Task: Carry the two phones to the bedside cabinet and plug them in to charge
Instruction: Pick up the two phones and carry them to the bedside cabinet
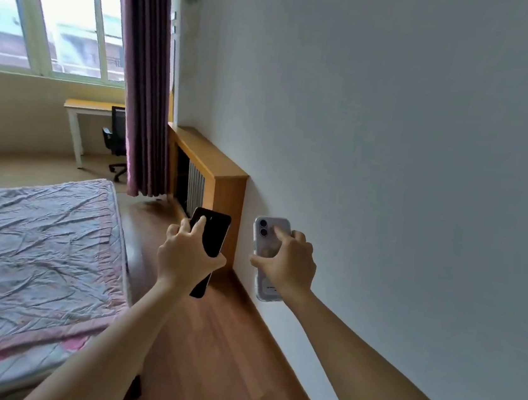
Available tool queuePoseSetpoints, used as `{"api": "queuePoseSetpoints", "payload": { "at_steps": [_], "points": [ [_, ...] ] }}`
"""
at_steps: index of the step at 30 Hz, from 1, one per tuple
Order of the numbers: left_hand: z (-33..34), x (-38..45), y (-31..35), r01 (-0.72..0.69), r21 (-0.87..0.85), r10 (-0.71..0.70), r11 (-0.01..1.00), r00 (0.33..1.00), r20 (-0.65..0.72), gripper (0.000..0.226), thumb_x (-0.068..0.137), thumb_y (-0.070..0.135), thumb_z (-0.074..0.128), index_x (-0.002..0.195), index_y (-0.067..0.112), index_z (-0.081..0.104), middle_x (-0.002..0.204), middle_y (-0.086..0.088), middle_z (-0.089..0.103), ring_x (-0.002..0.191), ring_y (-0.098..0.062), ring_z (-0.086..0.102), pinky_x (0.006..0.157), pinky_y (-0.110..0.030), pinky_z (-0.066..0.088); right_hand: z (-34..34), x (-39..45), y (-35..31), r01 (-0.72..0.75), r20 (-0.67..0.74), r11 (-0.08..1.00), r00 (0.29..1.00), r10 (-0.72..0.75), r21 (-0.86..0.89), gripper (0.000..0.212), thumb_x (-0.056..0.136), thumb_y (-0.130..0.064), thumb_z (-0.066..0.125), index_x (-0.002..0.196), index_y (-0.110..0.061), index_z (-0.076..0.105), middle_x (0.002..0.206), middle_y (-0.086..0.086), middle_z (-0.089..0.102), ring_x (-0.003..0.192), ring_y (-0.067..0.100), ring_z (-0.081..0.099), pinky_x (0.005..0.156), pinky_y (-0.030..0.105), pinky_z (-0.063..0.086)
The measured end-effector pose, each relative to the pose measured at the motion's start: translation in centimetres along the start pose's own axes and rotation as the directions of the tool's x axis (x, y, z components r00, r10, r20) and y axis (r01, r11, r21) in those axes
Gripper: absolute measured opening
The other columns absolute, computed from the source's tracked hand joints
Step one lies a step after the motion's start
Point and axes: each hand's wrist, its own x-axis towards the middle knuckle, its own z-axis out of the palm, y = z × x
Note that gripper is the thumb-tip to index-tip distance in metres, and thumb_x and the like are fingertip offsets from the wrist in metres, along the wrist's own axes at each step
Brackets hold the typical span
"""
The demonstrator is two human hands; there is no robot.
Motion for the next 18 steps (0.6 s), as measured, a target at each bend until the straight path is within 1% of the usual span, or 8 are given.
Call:
{"api": "queuePoseSetpoints", "payload": {
  "at_steps": [6, 10, 14, 18],
  "points": [
    [2.4, 3.7, -0.1, 0.079, 0.043, -0.079, 0.996, 0.997, -0.02, 0.089, 0.059, 0.048, 0.071, 0.138, 0.016, 0.045, 0.116, -0.01, 0.06, 0.103, -0.03, 0.054, 0.07, -0.039, 0.053, 2.9, 5.9, 1.2, 0.082, 0.065, 0.996, 0.994, -0.085, 0.041, 0.078, 0.067, -0.056, 0.073, 0.135, -0.031, 0.044, 0.126, 0.005, 0.053, 0.11, 0.024, 0.051, 0.074, 0.029, 0.048],
    [4.0, 6.9, -1.3, 0.154, 0.051, -0.154, 0.987, 0.988, -0.018, 0.089, 0.059, 0.046, 0.072, 0.139, 0.017, 0.044, 0.117, -0.008, 0.058, 0.105, -0.03, 0.052, 0.071, -0.04, 0.053, 6.1, 9.8, 1.2, 0.102, 0.113, 0.992, 0.987, -0.11, 0.076, 0.077, 0.066, -0.054, 0.073, 0.134, -0.032, 0.045, 0.123, 0.004, 0.053, 0.108, 0.023, 0.051, 0.071, 0.03, 0.047],
    [6.6, 10.7, -3.1, 0.171, 0.1, -0.168, 0.98, 0.985, -0.039, 0.087, 0.062, 0.045, 0.072, 0.139, 0.017, 0.043, 0.121, -0.008, 0.059, 0.109, -0.029, 0.052, 0.074, -0.037, 0.052, 10.0, 13.8, 0.8, 0.114, 0.15, 0.986, 0.98, -0.131, 0.119, 0.077, 0.065, -0.053, 0.074, 0.133, -0.033, 0.045, 0.122, 0.003, 0.052, 0.107, 0.023, 0.049, 0.069, 0.027, 0.042],
    [9.2, 15.4, -5.0, 0.184, 0.1, -0.181, 0.978, 0.983, -0.041, 0.085, 0.061, 0.046, 0.072, 0.137, 0.017, 0.046, 0.119, -0.009, 0.061, 0.107, -0.029, 0.053, 0.073, -0.037, 0.052, 13.6, 18.3, 0.0, 0.119, 0.189, 0.982, 0.971, -0.145, 0.145, 0.076, 0.066, -0.052, 0.073, 0.134, -0.034, 0.045, 0.125, 0.002, 0.051, 0.11, 0.021, 0.049, 0.07, 0.027, 0.042]
  ]
}}
